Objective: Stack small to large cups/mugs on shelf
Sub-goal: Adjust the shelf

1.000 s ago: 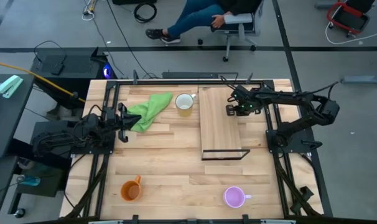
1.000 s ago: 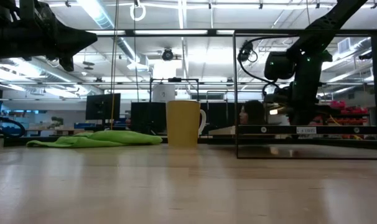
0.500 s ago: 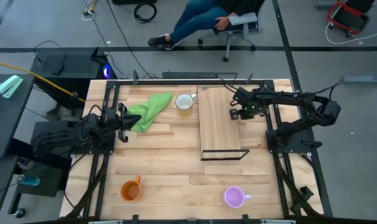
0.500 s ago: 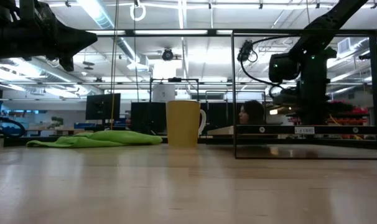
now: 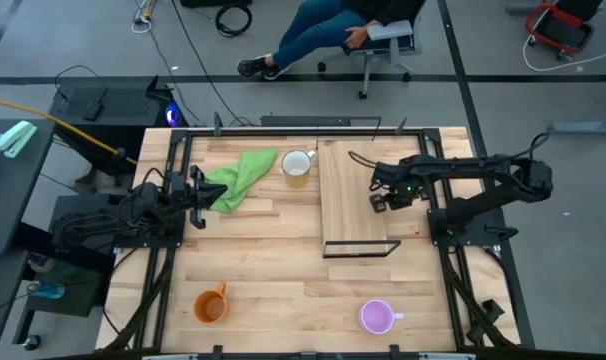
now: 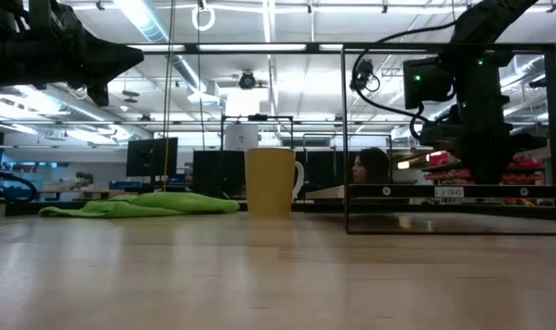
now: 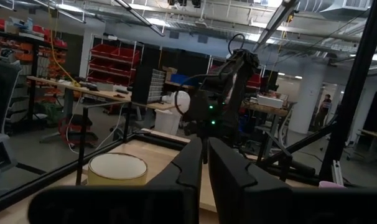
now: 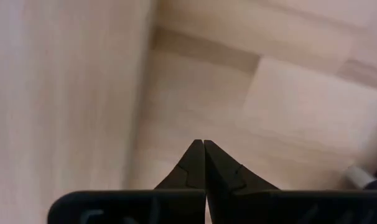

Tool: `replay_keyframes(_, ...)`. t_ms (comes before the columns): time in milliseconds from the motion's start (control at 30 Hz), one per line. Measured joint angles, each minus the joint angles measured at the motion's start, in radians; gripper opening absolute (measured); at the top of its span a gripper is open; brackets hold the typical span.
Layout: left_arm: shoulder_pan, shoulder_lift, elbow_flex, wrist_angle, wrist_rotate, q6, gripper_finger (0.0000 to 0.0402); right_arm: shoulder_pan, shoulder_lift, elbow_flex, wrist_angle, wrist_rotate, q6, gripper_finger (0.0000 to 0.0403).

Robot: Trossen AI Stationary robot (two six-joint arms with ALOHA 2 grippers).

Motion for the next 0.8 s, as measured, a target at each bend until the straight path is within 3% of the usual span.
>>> replay_keyframes(333, 0.000, 0.000, 0.000, 0.000, 0.000, 0.000, 0.0031, 0.121, 0.000, 0.000, 0.080, -0.011, 0.090, 0.0000)
replay_keyframes(800, 0.000, 0.000, 0.000, 0.000, 0.001, 0.001, 0.0029, 0.127, 0.030, -0.001, 0.188, -0.021, 0.082, 0.0000)
